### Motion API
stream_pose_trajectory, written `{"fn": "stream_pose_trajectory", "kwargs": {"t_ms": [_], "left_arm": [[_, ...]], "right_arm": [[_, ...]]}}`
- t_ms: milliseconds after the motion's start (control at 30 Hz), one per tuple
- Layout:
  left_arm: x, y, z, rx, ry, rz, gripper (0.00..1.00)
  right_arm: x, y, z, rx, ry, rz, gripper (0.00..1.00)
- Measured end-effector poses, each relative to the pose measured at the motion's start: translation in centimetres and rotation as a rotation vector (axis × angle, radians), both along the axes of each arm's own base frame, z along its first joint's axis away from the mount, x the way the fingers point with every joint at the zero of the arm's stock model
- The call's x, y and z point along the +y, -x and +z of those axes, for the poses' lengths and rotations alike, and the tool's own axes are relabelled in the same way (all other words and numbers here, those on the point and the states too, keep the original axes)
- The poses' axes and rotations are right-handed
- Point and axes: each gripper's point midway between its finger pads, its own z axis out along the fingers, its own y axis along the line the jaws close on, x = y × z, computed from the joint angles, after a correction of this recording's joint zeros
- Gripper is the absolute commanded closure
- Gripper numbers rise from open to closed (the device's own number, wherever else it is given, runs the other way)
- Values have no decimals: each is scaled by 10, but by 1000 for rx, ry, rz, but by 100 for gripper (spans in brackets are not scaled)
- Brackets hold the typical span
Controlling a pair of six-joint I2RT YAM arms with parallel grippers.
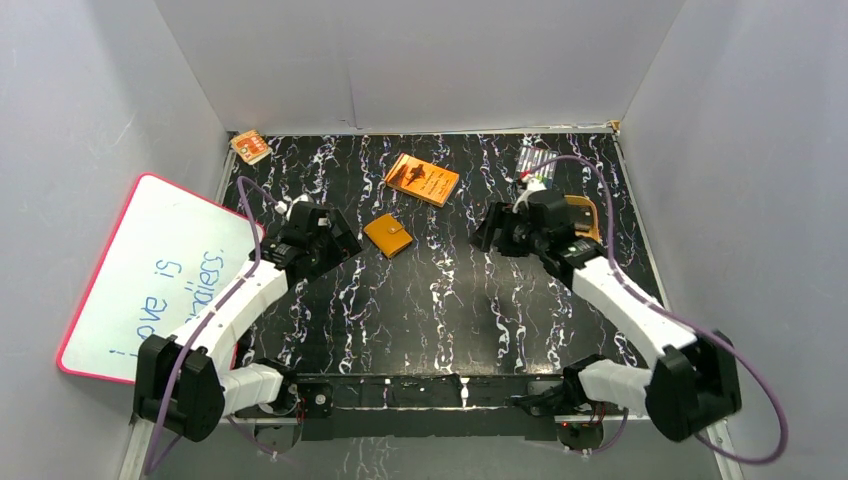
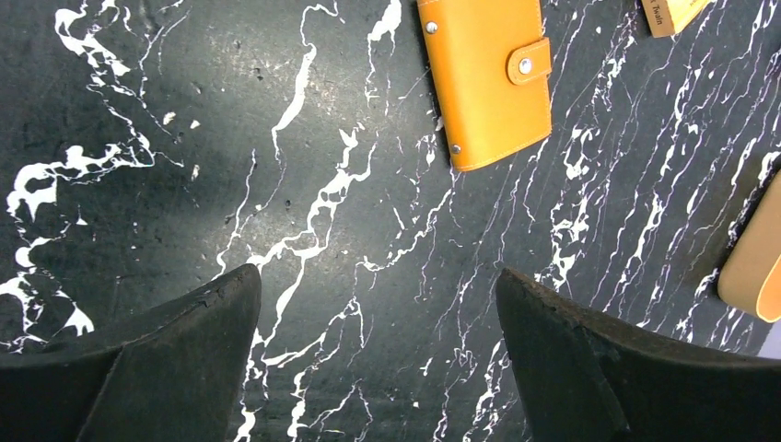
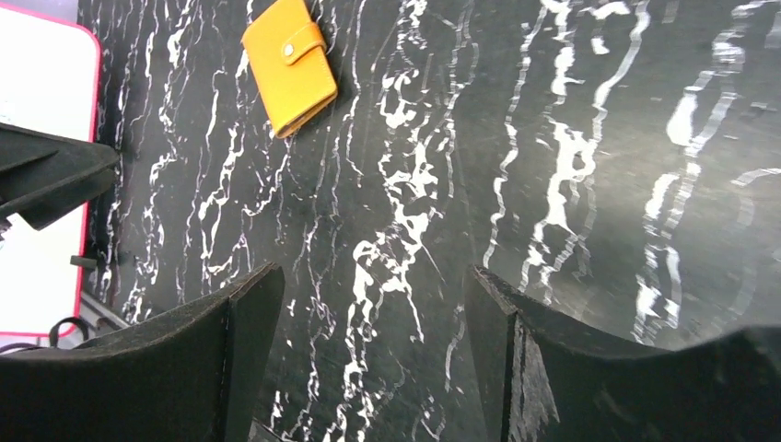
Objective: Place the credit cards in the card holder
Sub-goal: Adjust the card holder at the center of the board.
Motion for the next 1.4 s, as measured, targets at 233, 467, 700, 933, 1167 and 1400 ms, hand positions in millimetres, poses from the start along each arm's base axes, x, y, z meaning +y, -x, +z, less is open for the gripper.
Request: {"fn": "stream_pose_trajectory", "kwargs": {"t_ms": [233, 467, 700, 933, 1167, 1400], "left_arm": [[-1, 2, 4, -19, 19, -5, 5], [5, 14, 0, -24, 10, -13, 5], [15, 27, -24, 19, -52, -25, 5], [21, 43, -49, 81, -70, -29, 7], [19, 39, -46, 63, -61, -31, 7], [18, 39, -46, 61, -57, -33, 7]], "right_arm": [[57, -25, -46, 123, -45, 59, 27], [111, -64, -62, 140, -96, 41, 31], [146, -93, -95, 176, -100, 41, 33], [152, -95, -125, 253, -98, 25, 41], [161, -97, -128, 270, -126, 21, 42], [180, -89, -130, 279, -164, 45, 47]]}}
